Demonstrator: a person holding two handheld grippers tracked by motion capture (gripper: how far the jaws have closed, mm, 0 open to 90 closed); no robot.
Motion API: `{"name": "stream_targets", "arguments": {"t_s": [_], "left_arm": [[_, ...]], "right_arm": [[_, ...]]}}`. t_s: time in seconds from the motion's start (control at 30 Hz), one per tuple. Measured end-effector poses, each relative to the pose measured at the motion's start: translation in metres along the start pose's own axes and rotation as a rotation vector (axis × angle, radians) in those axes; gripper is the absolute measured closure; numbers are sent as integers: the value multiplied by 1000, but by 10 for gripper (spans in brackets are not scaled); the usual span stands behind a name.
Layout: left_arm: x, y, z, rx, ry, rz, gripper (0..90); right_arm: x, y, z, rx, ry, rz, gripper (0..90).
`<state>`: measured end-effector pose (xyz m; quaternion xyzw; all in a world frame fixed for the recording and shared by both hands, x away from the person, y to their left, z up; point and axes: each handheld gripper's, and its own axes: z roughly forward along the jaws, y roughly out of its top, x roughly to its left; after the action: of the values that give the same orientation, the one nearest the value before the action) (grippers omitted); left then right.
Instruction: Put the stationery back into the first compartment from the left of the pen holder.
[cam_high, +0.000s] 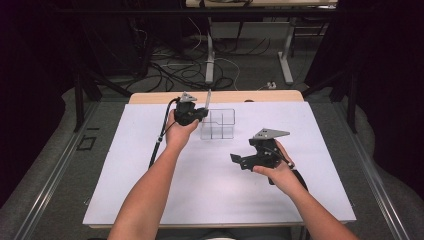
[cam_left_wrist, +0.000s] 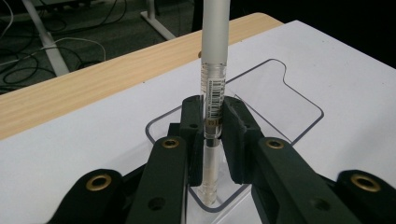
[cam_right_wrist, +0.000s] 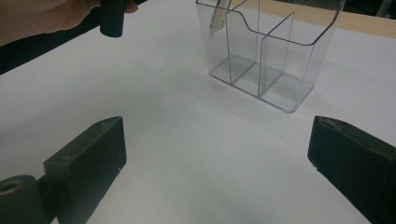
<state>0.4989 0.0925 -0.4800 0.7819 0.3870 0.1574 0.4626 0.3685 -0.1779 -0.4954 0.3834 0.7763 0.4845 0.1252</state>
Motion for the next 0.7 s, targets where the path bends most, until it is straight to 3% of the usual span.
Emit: {"name": "stream_targets", "arguments": {"t_s": [0.3,0.63,0.7], "left_arm": [[-1,0,-2,21,-14,-9,782],[1,4,-23,12,-10,-38,541],[0,4,-28,-14,-14,-33,510]], "right_arm": [[-1,0,-1,-3,-2,3,42],[-1,0,-1,-1,-8,8,43],[-1,0,-1,-3,-7,4,43]]}}
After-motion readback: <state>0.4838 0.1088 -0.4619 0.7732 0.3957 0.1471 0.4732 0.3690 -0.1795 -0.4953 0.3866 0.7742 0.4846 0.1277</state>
